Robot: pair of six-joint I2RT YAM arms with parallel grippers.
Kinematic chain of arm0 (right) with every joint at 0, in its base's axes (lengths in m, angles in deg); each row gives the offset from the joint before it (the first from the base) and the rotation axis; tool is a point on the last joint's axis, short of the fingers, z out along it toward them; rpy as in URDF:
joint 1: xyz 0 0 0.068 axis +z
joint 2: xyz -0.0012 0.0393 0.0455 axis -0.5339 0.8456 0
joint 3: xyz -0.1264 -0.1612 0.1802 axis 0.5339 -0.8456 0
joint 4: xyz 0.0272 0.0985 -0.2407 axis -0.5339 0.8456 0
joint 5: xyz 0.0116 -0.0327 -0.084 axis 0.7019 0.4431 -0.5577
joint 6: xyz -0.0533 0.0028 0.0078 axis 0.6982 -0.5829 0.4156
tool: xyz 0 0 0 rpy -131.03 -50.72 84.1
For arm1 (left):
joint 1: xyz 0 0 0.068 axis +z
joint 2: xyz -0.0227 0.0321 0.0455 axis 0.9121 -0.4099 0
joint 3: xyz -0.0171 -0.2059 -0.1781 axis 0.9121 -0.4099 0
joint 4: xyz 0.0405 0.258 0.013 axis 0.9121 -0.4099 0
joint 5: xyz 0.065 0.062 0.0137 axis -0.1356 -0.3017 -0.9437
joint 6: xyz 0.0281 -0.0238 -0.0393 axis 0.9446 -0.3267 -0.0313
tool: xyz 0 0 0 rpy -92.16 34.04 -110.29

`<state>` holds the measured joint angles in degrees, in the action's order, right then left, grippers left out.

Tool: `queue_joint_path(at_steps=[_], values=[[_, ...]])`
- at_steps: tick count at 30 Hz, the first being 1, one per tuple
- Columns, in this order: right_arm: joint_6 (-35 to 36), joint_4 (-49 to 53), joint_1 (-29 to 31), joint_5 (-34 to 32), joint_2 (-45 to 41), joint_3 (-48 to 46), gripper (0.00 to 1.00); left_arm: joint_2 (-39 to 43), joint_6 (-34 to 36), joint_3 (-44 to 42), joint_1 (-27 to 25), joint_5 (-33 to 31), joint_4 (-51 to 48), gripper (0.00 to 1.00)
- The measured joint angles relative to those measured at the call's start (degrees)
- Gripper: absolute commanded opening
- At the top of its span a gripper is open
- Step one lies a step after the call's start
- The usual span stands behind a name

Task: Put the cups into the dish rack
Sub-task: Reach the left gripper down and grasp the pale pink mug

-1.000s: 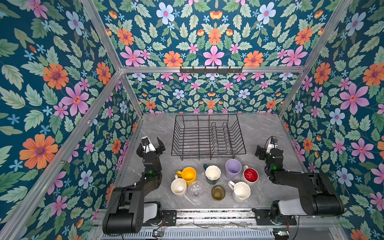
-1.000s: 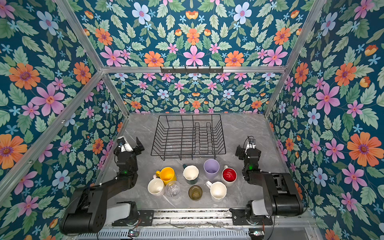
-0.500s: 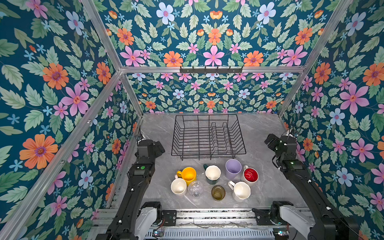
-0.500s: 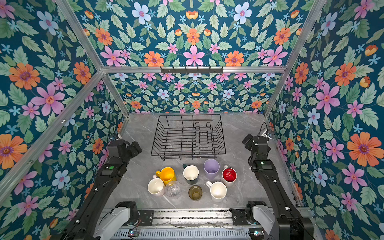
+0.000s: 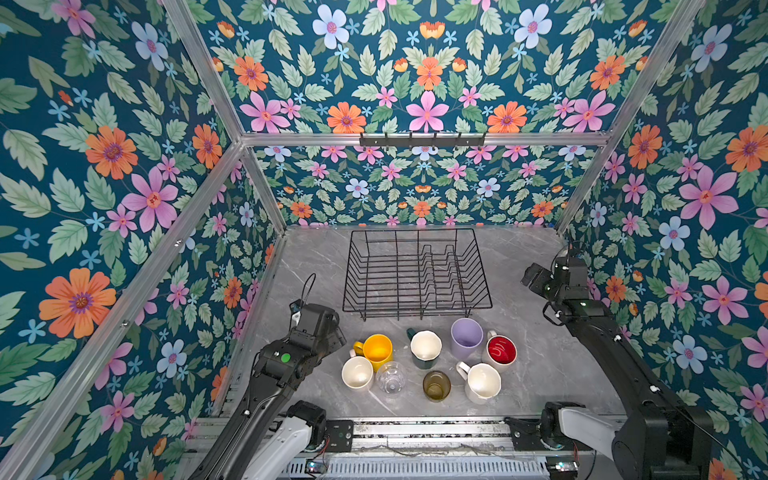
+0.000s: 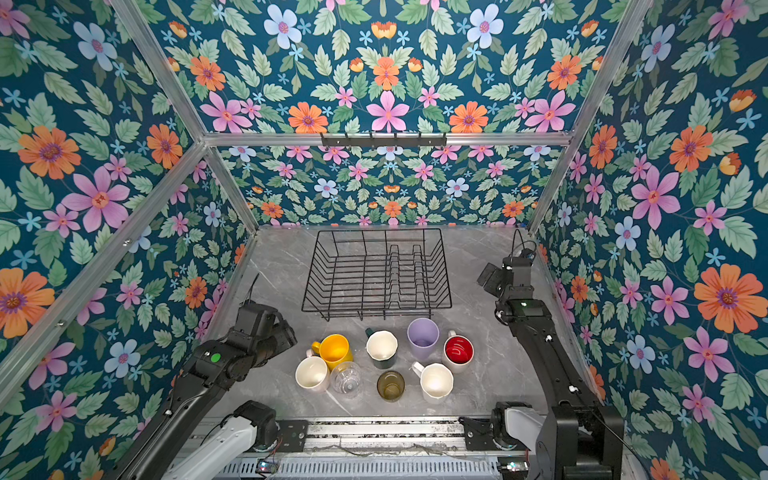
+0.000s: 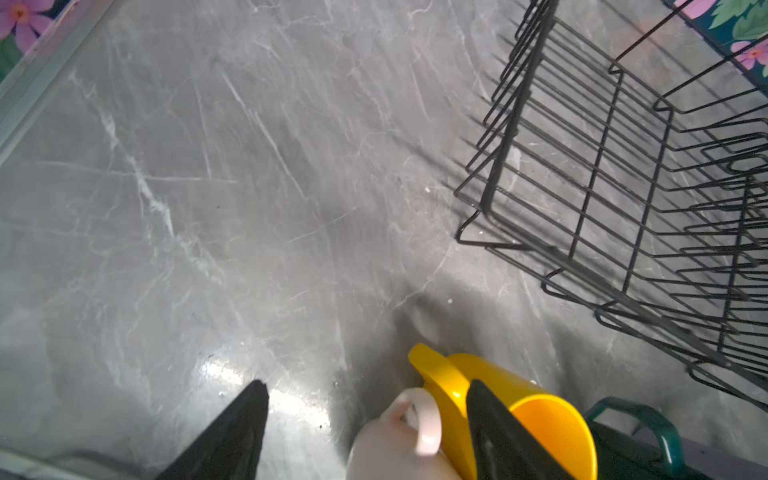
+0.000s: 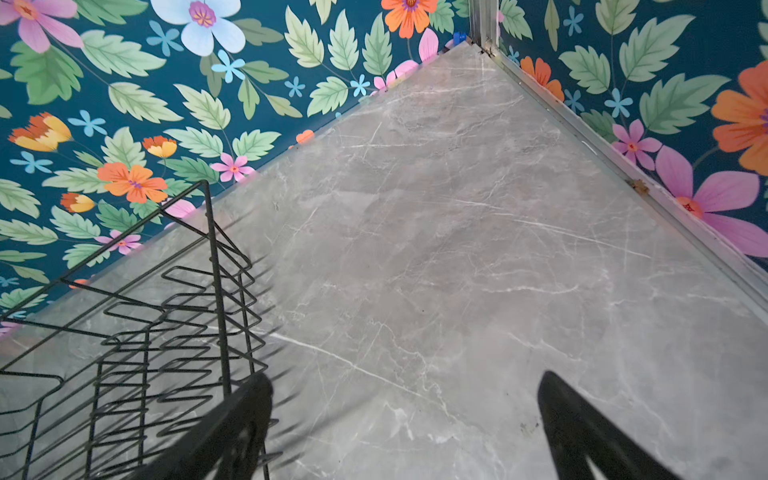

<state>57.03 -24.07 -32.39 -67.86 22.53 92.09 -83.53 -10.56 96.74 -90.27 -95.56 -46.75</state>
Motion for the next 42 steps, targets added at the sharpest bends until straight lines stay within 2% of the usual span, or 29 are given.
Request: queue_joint_path(at_steps=[9, 18, 28, 42], values=[[0.2, 0.3, 0.0, 0.2, 0.7, 0.0, 0.99, 1.2, -2.2, -2.1, -2.6, 3.7, -6.1, 0.66], [0.2, 0.3, 0.0, 0.4, 1.2, 0.8, 0.99, 1.4, 1.0, -3.7, -3.3, 9.7, -8.2, 0.6], [0.0, 0.3, 0.0, 1.7, 1.9, 1.0, 0.99, -1.6, 3.8, -4.6, -4.1, 12.8, -6.7, 0.57], [0.0, 0.0, 0.0, 1.9, 2.6, 0.9, 0.99, -6.3, 3.7, -7.2, -7.5, 13.6, -1.1, 0.42]])
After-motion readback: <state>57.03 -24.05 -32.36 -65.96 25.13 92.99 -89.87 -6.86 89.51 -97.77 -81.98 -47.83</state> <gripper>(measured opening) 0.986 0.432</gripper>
